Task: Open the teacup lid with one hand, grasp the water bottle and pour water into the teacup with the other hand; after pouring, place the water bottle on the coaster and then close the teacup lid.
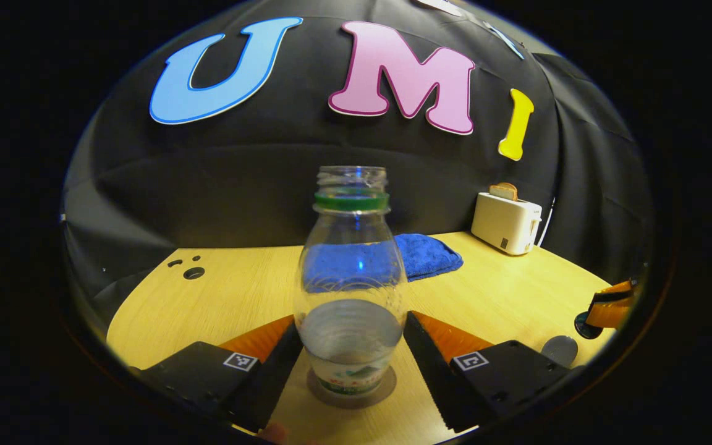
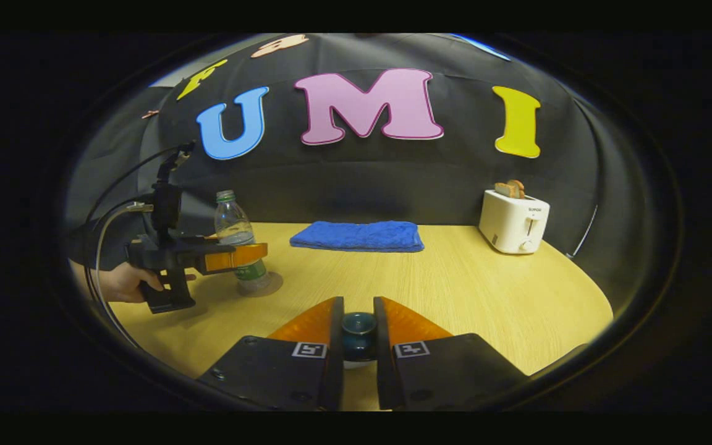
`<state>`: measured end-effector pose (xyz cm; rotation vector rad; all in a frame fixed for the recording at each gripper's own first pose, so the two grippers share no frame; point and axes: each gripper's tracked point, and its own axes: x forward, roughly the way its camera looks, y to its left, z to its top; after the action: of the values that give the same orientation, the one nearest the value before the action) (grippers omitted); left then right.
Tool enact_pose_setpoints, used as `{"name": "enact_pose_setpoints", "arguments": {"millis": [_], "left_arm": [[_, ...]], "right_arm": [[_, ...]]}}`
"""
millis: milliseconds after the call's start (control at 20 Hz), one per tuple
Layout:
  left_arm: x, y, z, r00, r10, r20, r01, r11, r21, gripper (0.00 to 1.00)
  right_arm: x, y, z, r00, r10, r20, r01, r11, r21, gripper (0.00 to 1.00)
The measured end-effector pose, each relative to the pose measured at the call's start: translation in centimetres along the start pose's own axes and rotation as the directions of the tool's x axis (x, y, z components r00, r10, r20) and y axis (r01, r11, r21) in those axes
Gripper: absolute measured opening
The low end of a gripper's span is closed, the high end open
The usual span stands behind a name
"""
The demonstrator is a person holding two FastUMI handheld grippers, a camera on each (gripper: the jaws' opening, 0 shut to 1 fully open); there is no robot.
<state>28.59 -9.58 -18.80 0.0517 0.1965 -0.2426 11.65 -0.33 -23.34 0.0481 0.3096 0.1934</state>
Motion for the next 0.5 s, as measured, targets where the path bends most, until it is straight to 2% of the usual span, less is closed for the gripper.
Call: {"name": "enact_pose_setpoints", "arguments": {"millis": [150,300,500], "left_arm": [[-1.6,-0.7,-1.3,0.999,-0.015,-0.039,0.014,0.999,-0.032,0.99],[-4.5,-0.7,-3.0,0.997,-0.02,-0.079,0.019,1.0,-0.003,0.98],[-10.0,-0.7,-3.3,0.996,0.009,-0.084,-0.01,1.0,-0.015,0.99]], "right_arm": [[-0.1,0.2,0.2,1.0,0.003,0.008,-0.003,1.0,-0.004,0.25],[0.0,0.4,-0.3,1.0,0.008,0.003,-0.008,1.0,-0.01,0.25],[0.6,0.9,-0.8,1.0,0.01,0.015,-0.009,1.0,-0.024,0.25]]}}
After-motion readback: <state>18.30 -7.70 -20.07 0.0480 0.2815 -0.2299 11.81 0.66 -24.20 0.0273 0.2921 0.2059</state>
